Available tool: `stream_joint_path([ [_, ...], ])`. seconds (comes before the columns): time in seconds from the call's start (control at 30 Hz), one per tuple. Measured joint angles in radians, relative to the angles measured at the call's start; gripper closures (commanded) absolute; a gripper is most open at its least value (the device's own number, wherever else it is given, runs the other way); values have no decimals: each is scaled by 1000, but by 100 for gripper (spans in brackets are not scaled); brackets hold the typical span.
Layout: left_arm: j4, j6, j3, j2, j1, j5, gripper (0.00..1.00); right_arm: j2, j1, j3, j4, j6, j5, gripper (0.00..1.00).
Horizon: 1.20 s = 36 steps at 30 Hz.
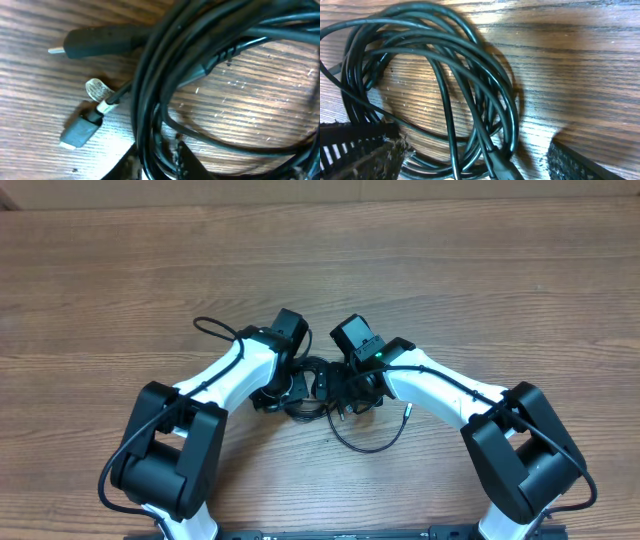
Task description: Untangle cables
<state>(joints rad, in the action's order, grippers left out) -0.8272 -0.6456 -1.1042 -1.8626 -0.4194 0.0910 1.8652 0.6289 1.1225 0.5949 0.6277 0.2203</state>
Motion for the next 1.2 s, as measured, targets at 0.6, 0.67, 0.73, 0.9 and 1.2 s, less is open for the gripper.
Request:
stream_joint_path([
  [0.6,13,126,-11,6,92,38,0,3,-148,-3,-105,83,-226,0],
  [0.67,13,126,-11,6,92,34,1,3,-152,-3,-105,88,-230,0],
  [0.73,13,126,-11,6,92,32,1,3,-158,-3,-103,92,-235,0],
  [0.9,13,126,-11,6,92,32,0,3,-171,-3,-105,98,-235,0],
  [1.2,13,126,-11,6,92,32,1,3,-172,-3,-108,101,-235,0],
])
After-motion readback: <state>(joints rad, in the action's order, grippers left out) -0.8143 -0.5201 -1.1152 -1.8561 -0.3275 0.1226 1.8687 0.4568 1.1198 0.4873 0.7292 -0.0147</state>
